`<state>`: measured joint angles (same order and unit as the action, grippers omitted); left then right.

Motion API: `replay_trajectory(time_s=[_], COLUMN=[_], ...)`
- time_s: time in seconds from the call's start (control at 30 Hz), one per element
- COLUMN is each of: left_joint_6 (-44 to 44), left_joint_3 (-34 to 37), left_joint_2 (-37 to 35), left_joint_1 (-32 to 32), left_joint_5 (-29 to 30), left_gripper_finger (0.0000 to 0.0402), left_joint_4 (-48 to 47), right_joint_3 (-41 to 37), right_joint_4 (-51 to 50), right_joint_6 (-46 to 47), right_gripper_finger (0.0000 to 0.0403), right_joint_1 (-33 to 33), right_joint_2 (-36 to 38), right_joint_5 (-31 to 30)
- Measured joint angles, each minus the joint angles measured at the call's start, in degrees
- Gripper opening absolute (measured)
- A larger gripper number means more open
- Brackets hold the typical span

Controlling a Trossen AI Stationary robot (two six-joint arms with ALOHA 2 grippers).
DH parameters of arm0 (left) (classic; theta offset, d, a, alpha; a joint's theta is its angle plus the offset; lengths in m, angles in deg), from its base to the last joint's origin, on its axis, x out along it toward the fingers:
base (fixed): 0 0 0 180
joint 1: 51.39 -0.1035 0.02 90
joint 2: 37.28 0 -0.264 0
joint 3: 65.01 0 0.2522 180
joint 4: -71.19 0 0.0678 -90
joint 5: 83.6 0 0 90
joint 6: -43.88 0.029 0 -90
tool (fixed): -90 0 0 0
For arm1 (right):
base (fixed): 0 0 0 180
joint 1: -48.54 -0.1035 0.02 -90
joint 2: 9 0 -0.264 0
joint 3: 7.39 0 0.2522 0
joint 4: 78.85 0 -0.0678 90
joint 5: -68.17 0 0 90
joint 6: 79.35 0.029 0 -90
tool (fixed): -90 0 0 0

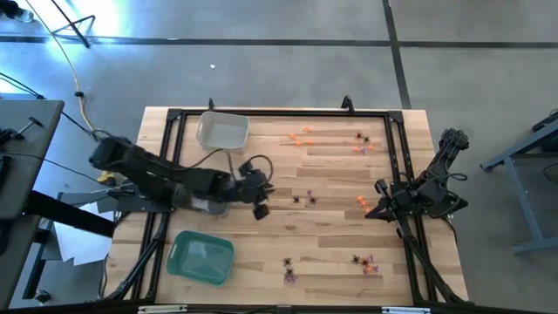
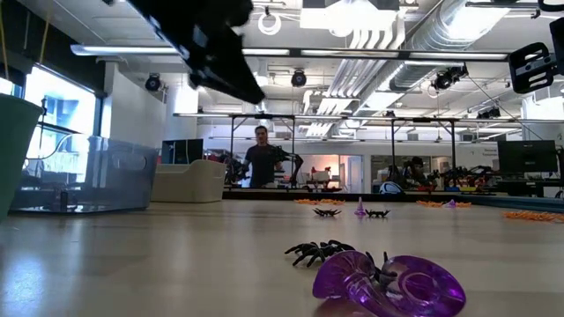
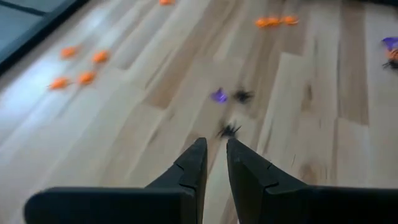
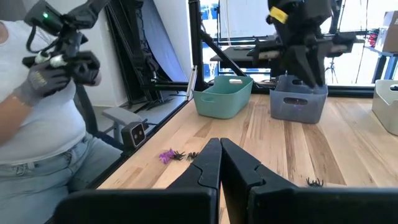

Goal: Sort Halloween decoration
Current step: Put the center violet witch hat into the black bin

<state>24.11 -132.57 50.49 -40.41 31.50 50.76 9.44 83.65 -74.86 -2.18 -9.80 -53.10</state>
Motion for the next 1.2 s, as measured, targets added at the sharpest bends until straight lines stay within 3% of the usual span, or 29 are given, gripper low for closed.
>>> replay_trajectory(time_s=[0.47,0.87,1.2], left_joint_6=[6.81,6.39,4.12], left_joint_3=[-0.99,-12.12,-13.99], left_joint_2=[21.02,34.01,37.04], left_joint_1=[-5.86,-9.19,-10.86], left_joint_5=[-13.48,-17.55,-17.16], left_gripper_finger=[0.0137,0.0141,0.0141], left_joint_4=[33.04,33.83,32.64], right_joint_3=[0.01,0.0,0.01], right_joint_4=[0.0,0.01,0.0], right_joint_6=[0.0,-0.01,0.0], right_gripper_finger=[0.0,0.0,0.0], right_joint_1=[0.0,0.0,0.0], right_joint_2=[0.0,0.02,0.01], right_joint_5=[-0.02,-0.02,0.0])
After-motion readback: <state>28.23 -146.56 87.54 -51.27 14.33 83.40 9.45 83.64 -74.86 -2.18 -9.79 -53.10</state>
